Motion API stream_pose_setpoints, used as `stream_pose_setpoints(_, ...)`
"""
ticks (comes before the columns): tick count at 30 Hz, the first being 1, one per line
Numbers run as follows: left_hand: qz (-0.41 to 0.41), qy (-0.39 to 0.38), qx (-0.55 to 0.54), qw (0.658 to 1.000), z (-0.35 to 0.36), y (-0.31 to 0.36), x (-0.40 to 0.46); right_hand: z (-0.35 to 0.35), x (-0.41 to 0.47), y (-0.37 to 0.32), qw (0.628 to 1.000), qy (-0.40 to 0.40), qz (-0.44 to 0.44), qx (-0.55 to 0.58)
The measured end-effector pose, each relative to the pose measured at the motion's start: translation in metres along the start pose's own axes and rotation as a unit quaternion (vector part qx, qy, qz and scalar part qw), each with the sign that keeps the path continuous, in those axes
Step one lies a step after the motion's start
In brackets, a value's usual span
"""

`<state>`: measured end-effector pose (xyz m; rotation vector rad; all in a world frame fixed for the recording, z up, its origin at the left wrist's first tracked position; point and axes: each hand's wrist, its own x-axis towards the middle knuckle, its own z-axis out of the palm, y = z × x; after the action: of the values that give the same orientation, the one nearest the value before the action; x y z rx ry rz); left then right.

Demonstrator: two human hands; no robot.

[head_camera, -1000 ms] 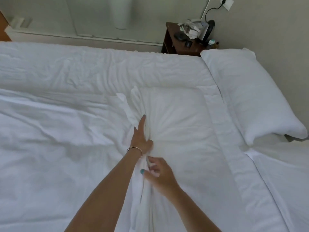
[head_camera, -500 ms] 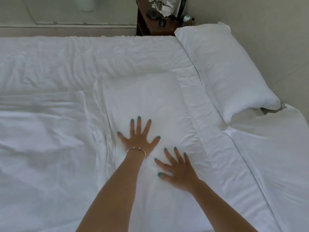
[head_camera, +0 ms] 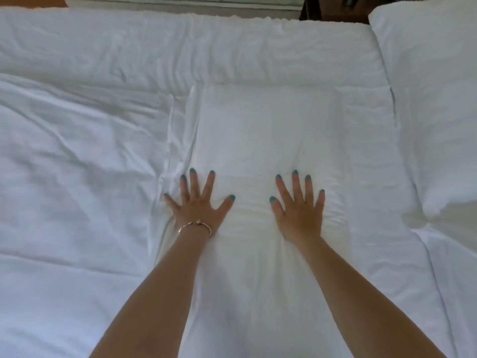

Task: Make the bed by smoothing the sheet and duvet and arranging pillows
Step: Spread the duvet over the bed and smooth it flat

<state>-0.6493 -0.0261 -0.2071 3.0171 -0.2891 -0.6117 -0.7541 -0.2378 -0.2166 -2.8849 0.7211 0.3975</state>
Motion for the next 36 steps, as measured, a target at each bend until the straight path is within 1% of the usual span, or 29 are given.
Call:
stream_pose_setpoints(3,-0.012,-0.002,-0.014,1.000,0.001,-0.014,-0.029,-0.009,-0.001,0.001,1.000,-0.029,-0.006,-0.001)
stream_pose_setpoints(7,-0.054,-0.021,0.006,0.998,0.008,-0.051,-0.091,-0.025,0.001,0.009,0.995,-0.097,-0.019,0.001)
stream_pose_setpoints(9,-0.073,-0.030,0.003,0.997,0.012,-0.061,-0.108,-0.032,0.001,0.000,0.992,-0.124,0.003,0.004)
stream_pose_setpoints(11,-0.062,-0.045,0.000,0.997,0.013,-0.067,-0.115,-0.042,-0.003,-0.031,0.989,-0.133,0.056,0.027)
stream_pose_setpoints(12,-0.051,-0.056,-0.001,0.997,0.011,-0.069,-0.118,-0.048,-0.008,-0.053,0.986,-0.139,0.079,0.047)
stream_pose_setpoints(13,-0.038,-0.066,-0.002,0.997,0.009,-0.071,-0.119,-0.053,-0.016,-0.076,0.983,-0.151,0.083,0.069)
stream_pose_setpoints(15,-0.007,-0.083,-0.007,0.997,0.002,-0.080,-0.119,-0.058,-0.034,-0.120,0.978,-0.185,0.027,0.094)
stream_pose_setpoints(17,0.044,-0.099,-0.020,0.994,-0.005,-0.098,-0.115,-0.055,-0.057,-0.154,0.972,-0.220,-0.020,0.084)
stream_pose_setpoints(18,0.086,-0.100,-0.007,0.991,-0.007,-0.112,-0.111,-0.051,-0.066,-0.169,0.970,-0.229,-0.020,0.075)
stream_pose_setpoints(20,0.171,-0.095,0.046,0.980,-0.009,-0.154,-0.095,-0.042,-0.078,-0.198,0.971,-0.229,0.010,0.066)
stream_pose_setpoints(22,0.203,-0.093,0.091,0.971,-0.012,-0.211,-0.066,-0.033,-0.079,-0.234,0.973,-0.213,0.051,0.067)
stream_pose_setpoints(25,0.180,-0.076,0.139,0.971,-0.022,-0.302,-0.014,-0.012,-0.060,-0.301,0.974,-0.201,0.082,0.069)
stream_pose_setpoints(28,0.083,-0.032,0.128,0.988,-0.036,-0.380,0.033,0.015,-0.044,-0.388,0.970,-0.231,0.047,0.064)
stream_pose_setpoints(30,0.042,-0.004,0.125,0.991,-0.042,-0.425,0.067,0.037,-0.030,-0.439,0.964,-0.251,0.032,0.080)
stream_pose_setpoints(33,0.029,0.030,0.118,0.992,-0.038,-0.457,0.101,0.061,-0.008,-0.468,0.959,-0.265,0.066,0.080)
stream_pose_setpoints(36,0.059,0.032,0.078,0.995,-0.023,-0.457,0.110,0.070,0.001,-0.465,0.953,-0.285,0.074,0.078)
